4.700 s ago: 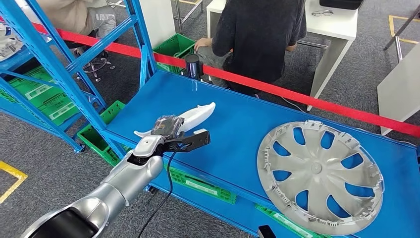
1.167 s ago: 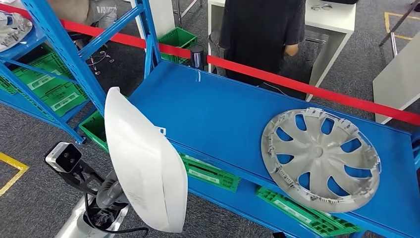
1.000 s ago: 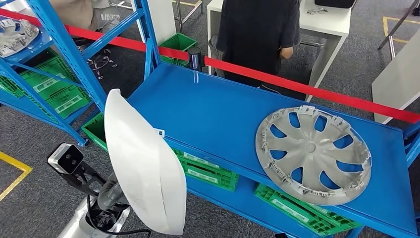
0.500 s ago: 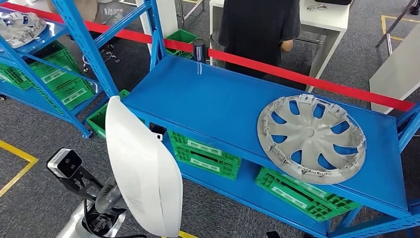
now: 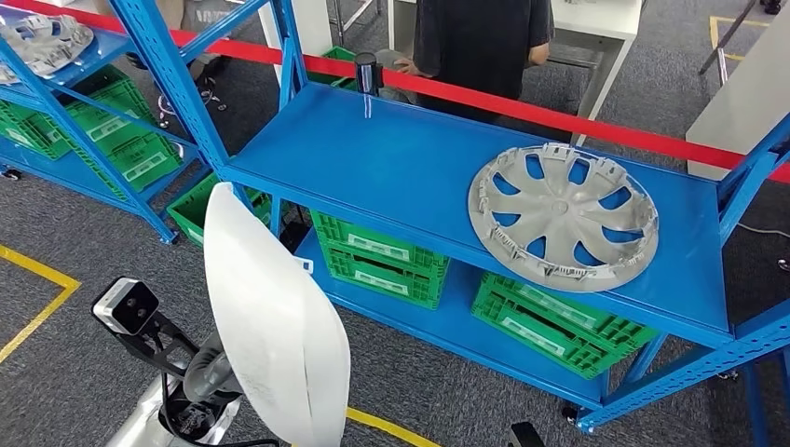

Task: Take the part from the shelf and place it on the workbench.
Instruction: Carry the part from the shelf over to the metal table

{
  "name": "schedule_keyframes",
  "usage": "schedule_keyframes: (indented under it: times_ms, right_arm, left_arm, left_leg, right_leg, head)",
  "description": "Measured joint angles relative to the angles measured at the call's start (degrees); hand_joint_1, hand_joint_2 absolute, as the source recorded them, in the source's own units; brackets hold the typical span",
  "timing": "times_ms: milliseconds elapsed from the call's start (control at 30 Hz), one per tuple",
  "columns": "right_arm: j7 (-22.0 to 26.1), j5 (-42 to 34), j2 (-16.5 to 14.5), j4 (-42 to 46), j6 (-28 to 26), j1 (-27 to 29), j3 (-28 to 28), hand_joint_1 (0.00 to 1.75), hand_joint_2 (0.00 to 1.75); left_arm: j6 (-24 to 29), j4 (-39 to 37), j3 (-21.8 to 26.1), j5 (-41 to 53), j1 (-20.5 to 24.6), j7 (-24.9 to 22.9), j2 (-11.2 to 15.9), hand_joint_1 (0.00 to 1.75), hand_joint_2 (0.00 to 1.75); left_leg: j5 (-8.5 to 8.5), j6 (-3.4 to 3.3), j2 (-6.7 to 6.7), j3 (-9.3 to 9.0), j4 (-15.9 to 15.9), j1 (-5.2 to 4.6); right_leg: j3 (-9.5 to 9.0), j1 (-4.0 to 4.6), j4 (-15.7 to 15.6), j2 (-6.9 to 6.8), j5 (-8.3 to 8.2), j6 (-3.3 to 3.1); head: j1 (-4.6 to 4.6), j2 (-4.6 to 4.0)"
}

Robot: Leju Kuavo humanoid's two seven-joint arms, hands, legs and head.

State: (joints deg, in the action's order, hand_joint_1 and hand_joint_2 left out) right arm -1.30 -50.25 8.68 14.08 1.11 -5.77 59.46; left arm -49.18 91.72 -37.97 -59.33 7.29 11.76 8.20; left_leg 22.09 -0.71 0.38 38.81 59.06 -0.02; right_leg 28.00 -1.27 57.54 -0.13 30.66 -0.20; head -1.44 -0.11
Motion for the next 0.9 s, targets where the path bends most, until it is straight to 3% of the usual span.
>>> schedule_keyframes:
  times_ms: [100,133,167,200,233,300,367,433,500,533,600,633,667,700,733,767,800,867,900]
  right_arm:
    - [0.2,0.0,0.5,0.2,0.0,0.2,-0.2,0.00,0.00]
    - [0.3,0.0,0.6,0.2,0.0,0.4,-0.3,0.00,0.00]
    - [0.4,0.0,0.7,0.4,0.0,0.7,-0.3,0.00,0.00]
    - [0.5,0.0,0.8,0.5,-0.1,0.9,-0.4,0.00,0.00]
    - [0.6,0.0,0.8,0.6,-0.1,1.1,-0.4,0.00,0.00]
    - [0.7,0.0,0.7,1.1,-0.2,1.3,-0.4,0.00,0.00]
    - [0.8,0.0,0.7,1.6,-0.3,1.3,-0.5,0.00,0.00]
    - [0.8,0.0,0.8,1.8,-0.3,1.4,-0.5,0.00,0.00]
    - [0.8,0.0,0.8,1.9,-0.3,1.6,-0.5,0.00,0.00]
    - [0.8,0.0,0.8,2.0,-0.3,1.7,-0.5,0.00,0.00]
    - [0.8,0.0,0.9,2.1,-0.3,1.7,-0.5,0.00,0.00]
    - [0.8,0.0,1.0,2.1,-0.3,1.7,-0.6,0.00,0.00]
    - [0.8,0.0,1.1,2.1,-0.3,1.7,-0.6,0.00,0.00]
    - [0.8,0.0,1.2,2.1,-0.3,1.7,-0.6,0.00,0.00]
    - [0.8,0.0,1.3,2.1,-0.3,1.7,-0.6,0.00,0.00]
    - [0.8,0.1,1.3,2.1,-0.3,1.7,-0.6,0.00,0.00]
    - [0.8,0.3,1.3,2.2,-0.3,1.6,-0.6,0.00,0.00]
    - [0.6,0.7,1.3,2.4,-0.3,1.4,-0.6,0.00,0.00]
    - [0.4,1.0,1.3,2.5,-0.3,1.3,-0.6,0.00,0.00]
  left_arm:
    - [-0.3,0.0,-0.3,0.0,-0.3,0.3,0.4,1.75,1.75]
    - [-0.4,0.0,-0.3,0.0,-0.5,0.5,0.6,1.75,1.75]
    - [-0.5,0.0,-0.4,0.0,-0.8,0.6,0.7,1.75,1.75]
    - [-0.6,0.0,-0.5,0.0,-1.0,0.7,0.9,1.75,1.75]
    - [-0.7,0.0,-0.5,0.0,-1.1,0.8,1.0,1.75,1.75]
    - [-0.8,0.1,-0.5,0.0,-1.3,0.9,1.1,1.75,1.75]
    - [-0.9,0.4,-0.4,0.0,-1.3,1.0,1.1,1.75,1.75]
    - [-0.9,0.5,-0.4,0.0,-1.3,1.1,1.2,1.75,1.75]
    - [-1.0,0.6,-0.4,0.0,-1.3,1.1,1.2,1.75,1.75]
    - [-1.0,0.6,-0.4,0.0,-1.3,1.1,1.2,1.75,1.75]
    - [-1.1,0.6,-0.5,0.0,-1.4,1.1,1.2,1.75,1.75]
    - [-1.1,0.7,-0.5,0.0,-1.4,1.1,1.2,1.75,1.75]
    - [-1.1,0.7,-0.5,0.1,-1.5,1.1,1.2,1.75,1.75]
    - [-1.1,0.7,-0.5,0.1,-1.5,1.1,1.2,1.75,1.75]
    - [-1.1,0.7,-0.6,0.1,-1.5,1.2,1.2,1.75,1.75]
    - [-1.1,0.7,-0.5,0.3,-1.5,1.3,1.2,1.75,1.75]
    - [-1.1,0.7,-0.5,0.5,-1.5,1.6,1.2,1.75,1.75]
    - [-1.1,0.7,-0.3,1.2,-1.5,2.5,1.2,1.75,1.75]
    - [-1.0,0.7,-0.1,1.5,-1.5,2.9,1.2,1.75,1.75]
  left_leg:
    - [8.43,0.99,-0.15,2.11,9.1,0.36]
    - [10.04,1.10,-0.15,2.59,12.6,0.42]
    - [10.37,1.05,-0.16,2.46,14.9,0.45]
    - [9.52,0.80,-0.17,1.43,15.2,0.42]
    - [8.06,0.29,-0.23,-0.66,13.3,0.32]
    - [6.73,-1.43,-0.40,-6.81,5.2,-0.16]
    - [7.46,-2.58,-0.48,-10.87,-1.2,-0.72]
    - [7.02,-3.09,-0.43,-11.26,-3.0,-1.19]
    - [5.07,-3.70,-0.20,-10.64,-4.4,-1.17]
    - [3.96,-3.84,-0.09,-10.09,-5.2,-0.97]
    - [2.15,-3.76,-0.06,-8.36,-5.6,-0.76]
    - [1.36,-3.48,-0.04,-7.36,-5.5,-0.70]
    - [0.58,-3.21,0.00,-6.27,-5.4,-0.63]
    - [-0.14,-2.92,0.05,-5.16,-5.2,-0.52]
    - [-0.78,-2.57,0.11,-4.03,-4.9,-0.34]
    - [-1.32,-2.15,0.15,-2.83,-4.3,-0.13]
    - [-1.75,-1.71,0.17,-1.61,-3.5,-0.02]
    - [-2.50,-0.92,0.22,0.17,-1.8,0.08]
    - [-2.96,-0.62,0.24,0.59,-1.4,0.10]
  right_leg:
    - [1.82,0.12,0.1,-0.14,-1.97,-0.83]
    - [2.59,0.26,0.1,-0.14,-2.61,-0.86]
    - [3.42,0.42,0.2,-0.14,-3.23,-0.85]
    - [4.22,0.63,0.3,-0.14,-3.81,-0.85]
    - [4.95,0.89,0.3,-0.10,-4.39,-0.85]
    - [5.99,1.37,0.3,0.00,-5.48,-0.79]
    - [6.47,1.23,0.1,0.01,-6.46,-0.29]
    - [6.71,0.81,-0.2,-0.02,-7.44,0.52]
    - [7.51,0.79,0.4,0.02,-6.76,0.62]
    - [8.29,0.86,1.9,0.05,-5.07,0.31]
    - [10.38,0.63,8.2,0.10,0.11,-0.22]
    - [11.18,0.44,12.0,0.11,1.92,0.00]
    - [11.43,0.20,15.0,0.11,2.50,0.63]
    - [10.90,-0.04,16.5,0.11,1.79,1.56]
    - [9.43,-0.30,15.9,0.10,0.28,2.58]
    - [7.00,-0.60,13.3,0.09,-1.14,3.45]
    - [3.83,-0.72,9.1,0.10,-1.26,3.90]
    - [-0.71,-0.61,2.0,0.21,0.67,3.33]
    - [-1.50,-0.33,0.3,0.26,1.75,2.75]
  head:
    - [-0.12,0.00]
    - [-0.14,0.00]
    - [-0.14,0.00]
    - [-0.15,0.00]
    - [-0.16,0.00]
    - [-0.11,0.00]
    - [-0.04,0.00]
    - [-0.08,0.00]
    - [-0.09,0.00]
    - [0.02,0.00]
    - [0.16,0.00]
    - [0.19,0.00]
    - [0.19,0.00]
    - [0.20,0.00]
    - [0.19,0.00]
    - [0.19,0.00]
    - [0.23,0.00]
    - [0.19,0.00]
    - [0.16,0.00]
